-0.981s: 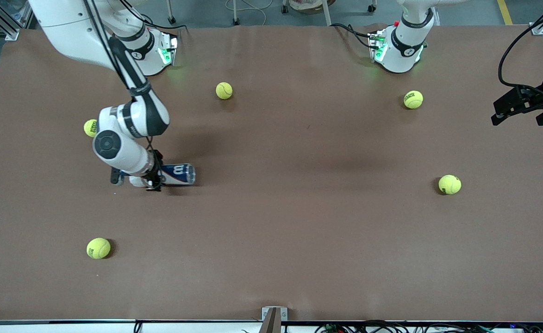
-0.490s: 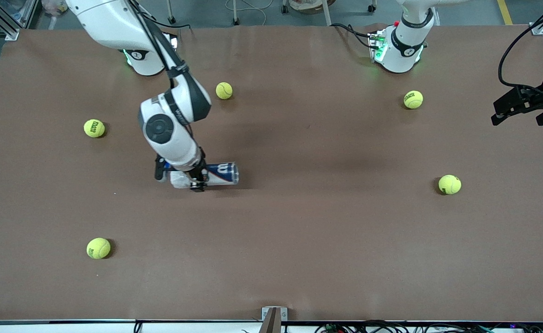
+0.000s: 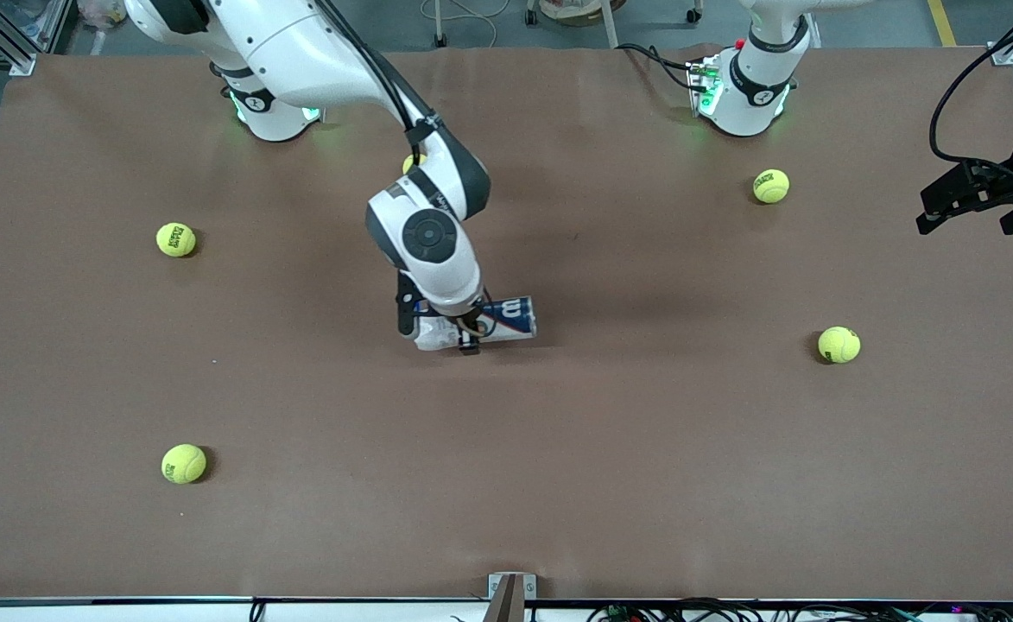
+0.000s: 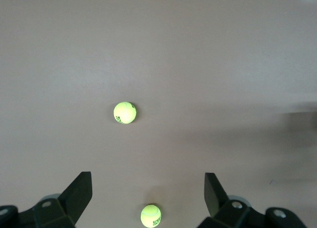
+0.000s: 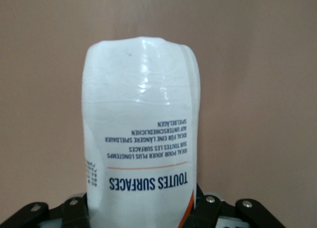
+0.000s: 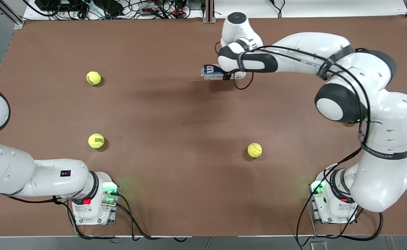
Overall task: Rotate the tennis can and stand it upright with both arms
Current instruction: 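Drag the held can with the right gripper toward the table middle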
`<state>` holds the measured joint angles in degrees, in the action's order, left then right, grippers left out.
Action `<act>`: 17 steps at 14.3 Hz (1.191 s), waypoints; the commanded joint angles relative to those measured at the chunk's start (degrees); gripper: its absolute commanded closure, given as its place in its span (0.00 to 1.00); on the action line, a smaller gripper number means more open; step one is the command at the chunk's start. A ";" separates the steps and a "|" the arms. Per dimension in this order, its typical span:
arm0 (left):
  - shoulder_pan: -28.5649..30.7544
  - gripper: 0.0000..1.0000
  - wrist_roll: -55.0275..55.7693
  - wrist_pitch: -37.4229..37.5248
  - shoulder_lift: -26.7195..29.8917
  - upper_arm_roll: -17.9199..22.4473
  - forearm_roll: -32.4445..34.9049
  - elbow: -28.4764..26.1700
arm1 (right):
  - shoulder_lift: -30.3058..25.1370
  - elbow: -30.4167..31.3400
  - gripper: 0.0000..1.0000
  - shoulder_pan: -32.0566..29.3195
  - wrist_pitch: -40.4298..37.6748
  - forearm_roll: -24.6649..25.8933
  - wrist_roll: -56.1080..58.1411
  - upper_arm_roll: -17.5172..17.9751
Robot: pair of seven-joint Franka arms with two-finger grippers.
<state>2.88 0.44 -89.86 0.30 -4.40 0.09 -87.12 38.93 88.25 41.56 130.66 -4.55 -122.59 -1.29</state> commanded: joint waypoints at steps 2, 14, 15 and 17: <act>0.11 0.00 -0.09 0.91 -0.39 -0.08 -0.61 1.16 | 7.18 -11.48 0.36 4.66 -3.73 0.85 -7.20 -1.16; 0.11 0.00 0.00 0.83 -0.39 -0.08 -0.61 1.16 | 19.33 -25.23 0.35 8.54 -5.42 5.78 -12.67 -1.25; 0.11 0.00 0.00 0.91 -0.39 -0.08 -0.61 1.16 | 19.86 -25.32 0.35 8.54 -4.81 6.21 -12.67 -1.25; 0.11 0.00 0.00 0.91 -0.39 -0.08 -0.61 1.16 | 20.30 -25.32 0.29 8.63 -4.10 6.31 -12.59 -1.17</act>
<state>2.87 0.44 -89.86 0.30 -4.41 0.09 -87.12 57.65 64.88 49.47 126.26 0.73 -133.91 -1.81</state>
